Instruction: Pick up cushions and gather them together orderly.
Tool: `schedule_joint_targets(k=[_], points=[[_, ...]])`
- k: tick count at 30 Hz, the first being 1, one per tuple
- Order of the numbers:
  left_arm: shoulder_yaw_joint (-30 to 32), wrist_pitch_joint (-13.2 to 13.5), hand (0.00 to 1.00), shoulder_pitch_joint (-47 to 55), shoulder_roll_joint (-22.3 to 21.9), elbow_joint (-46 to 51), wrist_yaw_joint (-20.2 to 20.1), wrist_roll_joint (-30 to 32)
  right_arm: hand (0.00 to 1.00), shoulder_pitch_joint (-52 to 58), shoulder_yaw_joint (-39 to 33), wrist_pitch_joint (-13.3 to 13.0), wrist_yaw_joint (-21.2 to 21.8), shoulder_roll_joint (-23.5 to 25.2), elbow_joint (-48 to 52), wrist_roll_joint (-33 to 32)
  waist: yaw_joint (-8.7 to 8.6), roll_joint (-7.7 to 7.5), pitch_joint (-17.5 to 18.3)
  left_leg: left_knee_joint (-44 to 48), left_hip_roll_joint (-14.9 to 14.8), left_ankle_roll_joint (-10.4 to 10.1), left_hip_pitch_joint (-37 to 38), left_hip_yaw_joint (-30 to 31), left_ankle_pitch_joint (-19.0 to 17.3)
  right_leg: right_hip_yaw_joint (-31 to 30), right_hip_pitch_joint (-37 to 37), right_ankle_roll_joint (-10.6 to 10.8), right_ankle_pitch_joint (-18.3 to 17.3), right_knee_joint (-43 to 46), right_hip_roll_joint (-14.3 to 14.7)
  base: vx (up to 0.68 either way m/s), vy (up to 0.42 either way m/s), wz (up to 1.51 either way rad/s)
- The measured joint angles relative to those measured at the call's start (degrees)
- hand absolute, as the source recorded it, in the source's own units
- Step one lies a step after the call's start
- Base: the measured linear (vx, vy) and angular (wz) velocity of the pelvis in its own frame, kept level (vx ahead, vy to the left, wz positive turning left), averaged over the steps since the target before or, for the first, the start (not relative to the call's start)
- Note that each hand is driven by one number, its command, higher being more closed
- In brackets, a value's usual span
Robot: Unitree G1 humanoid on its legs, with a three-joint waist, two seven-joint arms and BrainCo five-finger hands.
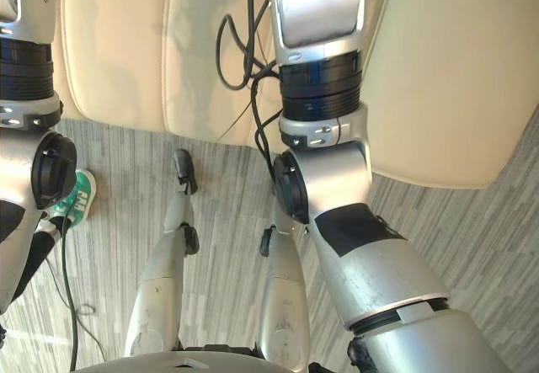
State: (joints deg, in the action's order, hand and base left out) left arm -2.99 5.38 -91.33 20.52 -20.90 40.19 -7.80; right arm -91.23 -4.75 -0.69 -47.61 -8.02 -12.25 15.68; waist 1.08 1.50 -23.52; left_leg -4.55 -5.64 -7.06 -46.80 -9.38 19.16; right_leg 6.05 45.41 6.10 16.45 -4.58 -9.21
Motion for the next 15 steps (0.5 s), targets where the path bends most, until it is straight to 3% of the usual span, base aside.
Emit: schedule_joint_targets(k=[4, 9, 15], points=[[2.5, -2.2, 0.00, 0.0, -1.1, -5.1, 0.1, -0.1, 0.00, -0.3, 1.5, 0.0, 1.0, -1.7, -4.1, -2.7, 0.42, 0.05, 0.0, 0.0, -0.4, 0.0, -2.2, 0.0, 0.1, 0.6, 1.9, 0.0, 0.0, 0.0, 0.3, 0.03, 0.056, 0.02], [6.4, -7.1, 0.00, 1.0, -1.4, -13.2, -5.6, -1.1, 0.00, -0.3, 2.2, 1.5, 9.0, -3.6, -11.5, -10.8, 0.53, 0.41, -0.3, 0.0, -0.9, -0.3, -6.2, 0.0, 0.8, 1.2, 5.5, -0.4, 0.4, 0.0, 0.7, 0.02, 0.057, 0.02], [10.0, -8.6, 0.00, 8.4, -1.4, -16.0, -10.9, -2.5, 0.00, 3.4, 4.6, 1.5, 15.2, -4.5, -11.0, -11.5, 0.22, 0.75, -1.2, 0.0, -1.3, -1.0, -7.3, -0.1, 1.3, 1.2, 6.9, -0.5, 0.3, 0.6, 0.7, 0.02, 0.047, -0.02]])
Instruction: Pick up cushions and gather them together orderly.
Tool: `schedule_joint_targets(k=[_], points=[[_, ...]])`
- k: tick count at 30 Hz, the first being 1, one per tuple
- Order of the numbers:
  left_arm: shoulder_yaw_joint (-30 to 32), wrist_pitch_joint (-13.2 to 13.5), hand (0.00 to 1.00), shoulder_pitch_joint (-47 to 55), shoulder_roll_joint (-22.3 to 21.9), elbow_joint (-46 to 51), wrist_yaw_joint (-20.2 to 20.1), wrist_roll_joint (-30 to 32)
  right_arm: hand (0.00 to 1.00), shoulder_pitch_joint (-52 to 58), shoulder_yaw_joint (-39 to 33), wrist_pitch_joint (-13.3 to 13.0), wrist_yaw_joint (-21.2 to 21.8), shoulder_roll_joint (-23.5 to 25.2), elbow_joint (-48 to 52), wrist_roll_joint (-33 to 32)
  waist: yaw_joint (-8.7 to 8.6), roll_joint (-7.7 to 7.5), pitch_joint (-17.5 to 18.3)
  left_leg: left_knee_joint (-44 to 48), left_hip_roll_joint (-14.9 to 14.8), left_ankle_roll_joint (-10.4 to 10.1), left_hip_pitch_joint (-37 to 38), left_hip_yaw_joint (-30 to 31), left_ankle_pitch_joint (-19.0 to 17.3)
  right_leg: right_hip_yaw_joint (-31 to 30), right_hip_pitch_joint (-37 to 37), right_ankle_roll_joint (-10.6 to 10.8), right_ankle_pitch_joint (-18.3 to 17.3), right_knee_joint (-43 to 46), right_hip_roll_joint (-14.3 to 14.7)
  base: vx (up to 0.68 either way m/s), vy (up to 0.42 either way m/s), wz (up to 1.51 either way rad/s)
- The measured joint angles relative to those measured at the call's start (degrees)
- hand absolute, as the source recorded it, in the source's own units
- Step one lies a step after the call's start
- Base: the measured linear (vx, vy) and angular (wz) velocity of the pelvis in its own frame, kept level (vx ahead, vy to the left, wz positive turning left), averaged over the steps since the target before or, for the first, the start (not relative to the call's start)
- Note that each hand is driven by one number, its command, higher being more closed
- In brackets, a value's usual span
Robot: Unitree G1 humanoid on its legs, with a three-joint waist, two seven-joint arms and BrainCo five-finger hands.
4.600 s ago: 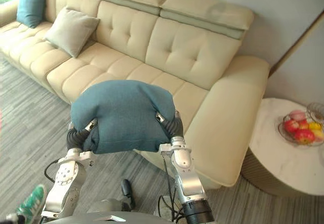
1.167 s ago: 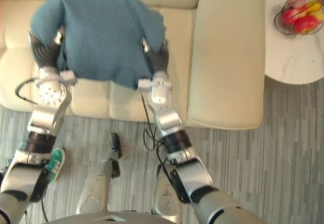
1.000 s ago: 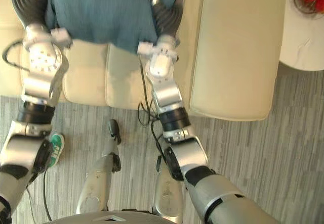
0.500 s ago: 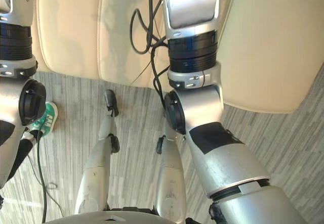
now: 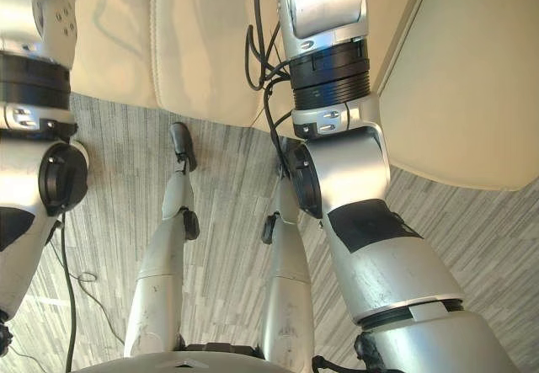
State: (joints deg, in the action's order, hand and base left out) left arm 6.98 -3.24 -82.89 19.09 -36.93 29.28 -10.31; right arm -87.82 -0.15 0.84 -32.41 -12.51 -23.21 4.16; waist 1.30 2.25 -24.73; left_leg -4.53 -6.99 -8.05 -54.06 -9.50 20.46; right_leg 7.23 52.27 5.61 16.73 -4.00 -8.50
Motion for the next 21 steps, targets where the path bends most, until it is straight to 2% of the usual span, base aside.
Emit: schedule_joint_targets(k=[10, 14, 21], points=[[5.4, 2.4, 0.00, 17.9, -1.4, 6.3, -1.5, -5.6, 0.00, 15.4, -0.1, 0.0, 3.7, 0.2, 8.9, -2.9, -0.87, -0.01, 0.0, 0.0, -1.6, -0.4, 0.3, -0.6, -0.6, -0.5, 2.3, -0.7, -1.3, 4.5, 1.4, -0.02, 0.022, -0.09], [6.9, 3.4, 0.00, 22.8, -1.3, 7.0, -2.2, -7.8, 0.00, 19.6, 0.0, -1.2, 4.9, -0.5, 16.1, -4.2, -0.69, -0.03, 0.0, 0.0, -2.0, -0.3, 2.0, -1.9, -1.2, -1.9, 2.2, -0.7, -1.5, 6.2, 1.7, -0.05, 0.013, -0.13], [11.6, 4.6, 0.00, 34.1, -0.8, 11.5, -3.6, -9.8, 0.00, 32.1, -1.7, -2.2, 7.8, -5.0, 22.0, -6.7, -0.94, -0.09, 0.0, -0.1, -2.6, 0.5, 8.3, -3.2, -1.3, -3.1, -3.1, -0.8, -1.8, 6.4, 2.4, -0.05, -0.023, -0.09]])
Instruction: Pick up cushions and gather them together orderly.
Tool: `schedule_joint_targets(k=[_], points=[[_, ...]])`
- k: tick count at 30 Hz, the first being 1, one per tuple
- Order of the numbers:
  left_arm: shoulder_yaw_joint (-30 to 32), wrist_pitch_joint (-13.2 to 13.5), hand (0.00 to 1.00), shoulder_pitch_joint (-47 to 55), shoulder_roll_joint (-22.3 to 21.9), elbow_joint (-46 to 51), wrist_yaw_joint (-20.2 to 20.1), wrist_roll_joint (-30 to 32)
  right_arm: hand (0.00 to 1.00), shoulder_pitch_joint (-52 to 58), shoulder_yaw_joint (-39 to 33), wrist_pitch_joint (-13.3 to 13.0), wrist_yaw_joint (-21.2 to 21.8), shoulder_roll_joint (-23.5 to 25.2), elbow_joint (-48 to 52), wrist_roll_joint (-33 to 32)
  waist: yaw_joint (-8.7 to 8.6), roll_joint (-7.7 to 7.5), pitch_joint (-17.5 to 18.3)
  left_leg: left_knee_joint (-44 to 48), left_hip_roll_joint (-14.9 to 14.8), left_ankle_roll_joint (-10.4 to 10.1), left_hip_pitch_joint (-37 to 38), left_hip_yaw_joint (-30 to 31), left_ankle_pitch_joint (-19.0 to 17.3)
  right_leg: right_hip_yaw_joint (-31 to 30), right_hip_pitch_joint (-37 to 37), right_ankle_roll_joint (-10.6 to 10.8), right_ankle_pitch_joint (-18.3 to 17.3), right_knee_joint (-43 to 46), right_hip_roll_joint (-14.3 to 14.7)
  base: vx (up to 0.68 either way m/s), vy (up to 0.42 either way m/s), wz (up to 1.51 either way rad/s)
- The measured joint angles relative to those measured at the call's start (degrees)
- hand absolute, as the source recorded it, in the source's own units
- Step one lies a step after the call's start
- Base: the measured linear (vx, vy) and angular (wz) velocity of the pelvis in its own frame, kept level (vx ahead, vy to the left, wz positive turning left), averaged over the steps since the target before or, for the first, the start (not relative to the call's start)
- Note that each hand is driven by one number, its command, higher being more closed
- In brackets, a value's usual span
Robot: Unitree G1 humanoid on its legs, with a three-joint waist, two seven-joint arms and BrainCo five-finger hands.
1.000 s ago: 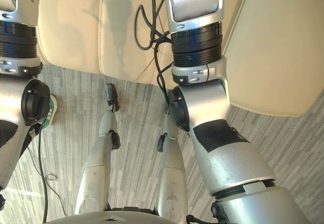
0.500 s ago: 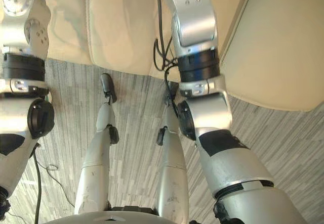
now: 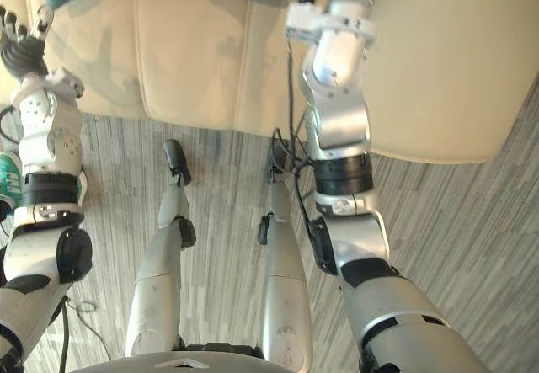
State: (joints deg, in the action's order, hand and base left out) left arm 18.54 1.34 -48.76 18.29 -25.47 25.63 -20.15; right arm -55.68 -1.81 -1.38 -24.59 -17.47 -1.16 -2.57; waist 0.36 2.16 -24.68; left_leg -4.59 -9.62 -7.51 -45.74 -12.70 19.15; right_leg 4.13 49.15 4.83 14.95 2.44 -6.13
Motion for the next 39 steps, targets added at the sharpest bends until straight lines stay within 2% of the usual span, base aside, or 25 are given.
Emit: schedule_joint_targets(k=[3, 6, 8, 10, 11, 12, 14, 16, 20, 21, 23, 26, 28, 32, 39], points=[[2.3, 0.4, 0.00, 8.3, 0.3, 4.5, -0.4, 0.0, 0.00, 9.3, -2.0, -0.2, 1.3, -1.0, 5.1, -1.1, -0.16, -0.01, 0.0, 0.0, -0.4, 0.2, 4.5, 0.0, -0.1, 0.2, -4.4, -0.3, -0.9, 0.2, 0.5, -0.05, -0.067, -0.04], [4.9, 1.5, 0.00, 17.7, -1.2, 6.5, -1.2, 0.7, 0.00, 19.3, -2.7, -2.0, 3.4, -0.2, 10.1, -1.9, -0.44, -0.10, 0.1, 0.0, -0.9, 0.8, 10.5, -0.1, -1.1, 0.3, -10.1, -0.5, -2.7, 0.9, 1.1, -0.05, -0.090, -0.02], [5.8, 1.3, 0.00, 25.9, -1.9, 9.4, -3.9, 0.0, 0.00, 26.0, -2.9, -3.5, 5.8, 1.2, 13.7, -4.2, -0.51, -0.28, 0.7, 0.0, -1.1, 0.7, 14.0, -0.2, -2.5, 0.3, -13.2, -0.6, -4.2, 1.3, 1.5, -0.03, -0.072, -0.04], [6.5, 2.6, 0.00, 36.2, -6.7, 12.8, -4.9, 0.2, 0.00, 37.1, -2.6, -6.1, 8.1, 4.6, 16.7, -4.9, 0.05, -0.33, 4.1, 0.0, -1.2, 0.7, 17.0, -0.7, -3.9, 0.5, -15.8, -0.6, -5.1, 1.2, 1.6, 0.03, -0.066, -0.05], [6.5, 2.7, 0.00, 37.9, -8.1, 12.9, -4.8, 0.2, 0.00, 39.1, -2.5, -6.4, 8.5, 5.7, 16.7, -5.0, 0.19, -0.33, 4.3, 0.0, -1.2, 0.9, 18.1, -0.9, -4.2, 0.5, -17.1, -0.6, -5.4, 1.1, 1.5, 0.06, -0.056, -0.04], [5.8, 2.7, 0.00, 42.4, -11.7, 12.9, -5.1, 0.6, 0.00, 44.6, -2.3, -6.7, 9.5, 8.7, 16.5, -6.5, 0.36, -0.38, 5.2, 0.0, -1.1, 0.8, 21.2, -1.3, -4.9, 0.4, -20.0, -0.5, -5.9, 0.9, 1.4, 0.06, -0.051, -0.02], [3.7, 2.3, 0.00, 48.8, -16.8, 12.7, -5.9, 2.5, 0.00, 52.3, -1.4, -7.3, 10.6, 12.4, 15.2, -9.0, 0.43, -0.50, 8.6, 0.0, -0.9, 1.0, 23.9, -1.6, -5.6, 0.5, -22.7, -0.3, -6.9, 0.7, 1.2, 0.08, -0.044, -0.02], [2.1, 2.1, 0.00, 53.9, -20.6, 7.0, -7.4, 4.5, 0.00, 60.2, -0.3, -7.5, 12.6, 15.5, 10.1, -10.0, 0.38, -0.93, 12.4, 0.0, -0.8, 0.6, 28.1, -2.1, -6.9, 0.3, -26.7, -0.4, -8.0, 0.6, 1.1, 0.12, -0.043, -0.08], [2.3, 0.4, 0.00, 54.8, -22.8, -10.4, -8.5, 5.2, 0.00, 64.9, 0.8, -6.6, 14.8, 17.4, -5.1, -9.7, 0.28, -1.48, 16.7, 0.0, -1.0, 0.1, 35.1, -3.6, -9.5, -0.4, -33.2, -0.1, -9.2, -0.3, 1.3, 0.08, -0.028, -0.17], [3.3, -0.4, 0.00, 54.6, -23.1, -16.2, -9.1, 5.4, 0.00, 65.7, 0.4, -5.7, 15.5, 17.7, -11.9, -9.0, -0.04, -1.56, 18.0, 0.0, -1.1, 0.1, 37.4, -4.0, -10.1, -0.3, -35.7, -0.1, -9.2, -1.3, 1.3, 0.07, -0.015, -0.10], [3.7, -1.5, 0.00, 55.1, -23.4, -20.8, -9.8, 6.6, 0.00, 66.3, -1.6, -4.3, 16.1, 18.4, -20.4, -7.9, 0.01, -1.55, 19.5, 0.0, -1.1, -0.1, 39.8, -4.4, -10.8, -0.3, -38.5, -0.1, -9.3, -2.3, 1.4, 0.07, 0.001, -0.05], [3.8, -1.8, 0.00, 55.8, -23.5, -23.6, -10.4, 10.1, 0.00, 66.9, -5.3, -2.5, 16.6, 19.0, -29.0, -5.7, 0.17, -1.51, 21.5, 0.0, -1.0, -0.1, 41.5, -4.3, -11.3, 0.0, -41.0, -0.1, -9.3, -3.4, 1.3, 0.04, 0.008, 0.04], [3.9, -1.9, 0.00, 55.6, -23.3, -25.1, -12.4, 12.6, 0.00, 66.8, -8.2, -1.0, 16.6, 19.1, -35.2, -4.0, 0.23, -1.42, 21.7, 0.0, -0.8, -0.1, 43.4, -4.0, -11.6, 0.5, -43.4, -0.1, -9.4, -4.0, 1.1, 0.03, 0.005, 0.09], [4.6, -2.2, 0.00, 55.1, -23.0, -27.2, -13.7, 14.8, 0.00, 66.6, -11.8, -0.6, 16.6, 19.1, -40.9, -3.7, 0.15, -1.33, 22.7, -0.3, -0.7, -0.2, 45.3, -3.0, -11.8, 1.6, -46.6, 0.0, -9.4, -5.4, 1.0, 0.01, 0.001, 0.14], [4.8, -2.3, 0.00, 56.1, -22.5, -29.4, -14.2, 15.9, 0.00, 66.4, -15.7, -0.2, 16.6, 18.9, -45.2, -1.5, 0.53, -1.47, 22.9, -0.3, -0.7, -0.3, 48.6, -3.7, -12.6, 0.7, -49.2, 0.3, -9.8, -6.0, 1.0, 0.00, 0.001, -0.07]])
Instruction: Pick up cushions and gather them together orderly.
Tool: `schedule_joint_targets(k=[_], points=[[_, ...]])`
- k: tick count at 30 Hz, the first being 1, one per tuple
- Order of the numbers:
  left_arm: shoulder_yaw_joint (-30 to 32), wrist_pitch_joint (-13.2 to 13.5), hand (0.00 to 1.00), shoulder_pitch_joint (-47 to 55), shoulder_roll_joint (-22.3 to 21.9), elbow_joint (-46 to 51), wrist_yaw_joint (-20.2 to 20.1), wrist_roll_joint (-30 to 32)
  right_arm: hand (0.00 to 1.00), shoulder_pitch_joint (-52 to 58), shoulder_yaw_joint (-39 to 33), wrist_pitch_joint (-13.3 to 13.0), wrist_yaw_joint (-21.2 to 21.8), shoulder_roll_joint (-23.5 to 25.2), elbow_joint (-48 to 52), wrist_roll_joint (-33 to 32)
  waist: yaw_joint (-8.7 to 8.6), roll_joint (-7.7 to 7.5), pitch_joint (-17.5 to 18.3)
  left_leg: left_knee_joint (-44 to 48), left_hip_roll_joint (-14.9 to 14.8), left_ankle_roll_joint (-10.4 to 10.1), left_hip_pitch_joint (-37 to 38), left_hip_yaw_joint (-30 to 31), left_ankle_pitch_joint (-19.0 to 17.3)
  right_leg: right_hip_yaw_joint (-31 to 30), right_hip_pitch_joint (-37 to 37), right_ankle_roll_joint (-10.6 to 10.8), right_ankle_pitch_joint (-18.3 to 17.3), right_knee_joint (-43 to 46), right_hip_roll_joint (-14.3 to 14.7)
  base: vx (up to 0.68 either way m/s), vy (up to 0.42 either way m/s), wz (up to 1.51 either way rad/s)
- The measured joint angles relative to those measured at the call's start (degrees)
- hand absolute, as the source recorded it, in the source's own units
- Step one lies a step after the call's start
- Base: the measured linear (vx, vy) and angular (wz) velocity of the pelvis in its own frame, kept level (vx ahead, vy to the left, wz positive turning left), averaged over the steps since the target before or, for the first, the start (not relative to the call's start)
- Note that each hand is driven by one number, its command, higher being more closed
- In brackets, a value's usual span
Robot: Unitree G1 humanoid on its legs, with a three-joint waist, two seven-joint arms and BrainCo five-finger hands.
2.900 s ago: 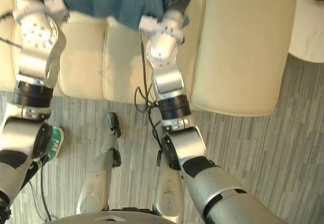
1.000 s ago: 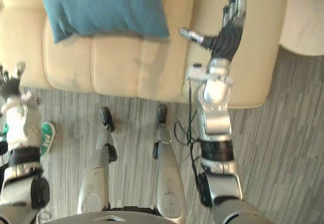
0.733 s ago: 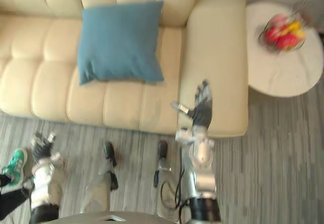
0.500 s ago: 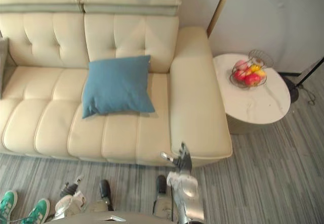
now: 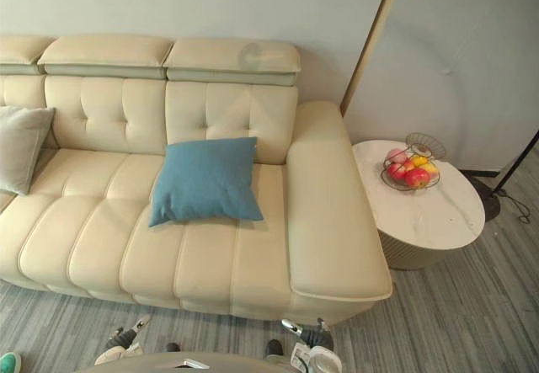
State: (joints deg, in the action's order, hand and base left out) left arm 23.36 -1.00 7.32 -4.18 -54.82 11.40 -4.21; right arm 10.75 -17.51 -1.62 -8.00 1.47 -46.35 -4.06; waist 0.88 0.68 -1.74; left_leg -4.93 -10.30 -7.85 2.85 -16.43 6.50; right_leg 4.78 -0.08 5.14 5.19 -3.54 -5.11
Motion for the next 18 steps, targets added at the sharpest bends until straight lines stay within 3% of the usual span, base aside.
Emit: schedule_joint_targets(k=[4, 5, 6, 7, 8, 9, 10, 11, 12, 13, 14, 15, 16, 18], points=[[-0.9, 0.0, 0.00, -0.6, 0.4, -0.3, -0.3, -0.1, 0.00, -1.2, -0.7, 0.9, 0.0, -0.4, -0.4, 0.0, 0.73, -0.57, -0.6, 0.1, -0.2, -0.1, 0.3, -4.9, -0.5, -5.0, 4.2, 0.0, 0.0, 2.5, 0.5, -0.01, 0.011, -0.59], [-1.7, -0.1, 0.00, -1.5, 1.5, -0.7, -0.3, -0.6, 0.00, -2.2, -0.7, 1.0, -0.2, -0.4, -0.4, 0.1, 0.61, -0.96, -1.7, 0.4, -0.1, -0.1, 0.1, -6.3, -0.5, -5.8, 6.8, -0.1, -0.6, 6.1, 0.6, -0.05, 0.019, -0.83], [-1.7, -0.2, 0.00, -2.9, 2.6, -0.4, 0.0, -1.3, 0.00, -2.8, -0.6, 1.2, -0.2, 0.2, -0.6, 0.1, 0.52, -2.33, -2.5, 1.5, 0.7, 1.1, -1.0, -5.5, -1.3, -7.0, 9.4, 0.1, -0.2, 8.0, 0.5, -0.06, 0.005, -0.59], [-1.3, -0.2, 0.00, -2.4, 2.4, 0.0, 0.2, -1.3, 0.00, -3.3, -0.6, 1.4, -0.2, 0.2, -0.8, 0.2, 0.94, -1.13, -2.0, 1.8, -0.4, 1.7, -2.4, -5.0, -1.0, -7.4, 8.9, 0.4, 0.2, 7.6, 0.5, -0.08, -0.034, -0.33], [-0.3, -0.2, 0.00, -3.0, 2.0, 0.3, 0.8, -1.3, 0.00, -4.7, -0.7, 1.6, -0.2, -0.2, -0.8, 0.9, 0.67, -0.63, -3.3, 2.9, -1.6, 1.6, -3.2, -5.6, -0.7, -4.9, 14.7, -2.4, -6.1, 22.5, -0.1, -0.03, -0.105, 0.27], [-0.5, -0.1, 0.00, -3.1, 2.3, 0.6, 1.0, -1.8, 0.00, -4.4, -0.7, 1.5, -0.2, -0.1, -1.8, 1.4, 0.15, -1.95, -3.2, 5.4, -1.4, 1.1, -3.8, -3.2, -0.5, -2.5, 17.3, -1.3, -13.0, 40.9, -2.7, -0.01, -0.186, 0.64], [-0.5, -0.2, 0.00, -2.5, 2.7, 1.4, 1.0, -2.3, 0.00, -4.5, -0.6, 1.5, -0.2, 0.1, -2.8, 1.8, 0.15, -3.29, -2.8, 6.7, -1.0, 0.9, -4.1, -1.9, -0.7, -2.5, 16.3, -0.4, -14.3, 45.1, -4.2, 0.01, -0.173, 0.76], [-0.4, -0.1, 0.00, -2.2, 3.7, 1.7, 1.0, -2.5, 0.00, -4.4, -0.4, 1.4, -0.2, 0.4, -3.9, 2.0, 0.51, -4.47, -2.7, 7.7, 0.0, 0.5, -4.4, -1.3, -1.1, -2.2, 15.9, 0.4, -14.6, 44.2, -4.2, -0.03, -0.193, 0.25], [0.2, -0.3, 0.00, -2.6, 3.1, 0.9, 1.0, -2.9, 0.00, -5.6, 0.8, 1.5, -0.2, -0.1, -4.5, 2.3, 1.78, -4.00, -2.2, 8.9, -1.4, 1.4, -5.6, -1.0, -1.5, -2.4, 12.9, 1.0, -15.3, 37.7, -1.8, -0.08, -0.113, -0.10], [0.1, -0.3, 0.00, -2.2, 1.7, 0.6, 1.2, -3.8, 0.00, -6.7, 1.0, 1.5, -0.3, -0.7, -4.3, 2.3, 2.49, -1.85, -1.8, 9.3, -1.7, 2.5, -7.4, 0.2, -2.0, -2.9, 8.5, 0.8, -15.4, 26.9, -0.3, -0.09, -0.100, -0.27], [0.1, -0.2, 0.00, -2.0, 1.5, 0.7, 1.5, -4.2, 0.00, -7.7, 1.1, 1.5, -0.5, -0.7, -4.4, 2.3, 2.97, -0.78, -2.1, 9.7, -2.2, 1.9, -8.3, 0.8, -2.0, -2.8, 7.1, 0.3, -15.6, 23.1, 0.3, -0.13, -0.011, -0.15], [0.0, -0.2, 0.00, -2.7, 0.9, 0.2, 1.8, -4.6, 0.00, -9.2, 1.0, 1.6, -0.7, -1.0, -4.7, 2.3, 2.71, 0.61, -3.4, 10.9, -3.0, 1.3, -9.7, 1.2, -1.1, -1.6, 7.1, -0.2, -13.5, 21.0, 0.9, -0.19, 0.010, 0.22], [-1.1, -0.3, 0.00, -2.3, 0.7, -0.1, 2.2, -4.7, 0.00, -9.2, 1.0, 1.6, -0.8, -1.3, -5.8, 2.3, 2.04, 1.67, -4.1, 10.6, -3.4, 1.4, -10.9, 3.2, -1.1, -0.5, 5.6, -0.1, -11.6, 17.6, 1.7, -0.23, 0.047, 0.39], [-1.0, -0.2, 0.00, -1.8, 0.6, 0.1, 2.2, -5.1, 0.00, -9.2, 0.4, 1.8, -0.9, -1.8, -6.4, 2.2, 2.25, 2.37, -4.4, 9.5, -3.2, 1.1, -10.0, 4.3, -1.3, 0.6, 3.4, -0.3, -10.5, 14.3, 1.9, -0.19, 0.059, 0.28]])
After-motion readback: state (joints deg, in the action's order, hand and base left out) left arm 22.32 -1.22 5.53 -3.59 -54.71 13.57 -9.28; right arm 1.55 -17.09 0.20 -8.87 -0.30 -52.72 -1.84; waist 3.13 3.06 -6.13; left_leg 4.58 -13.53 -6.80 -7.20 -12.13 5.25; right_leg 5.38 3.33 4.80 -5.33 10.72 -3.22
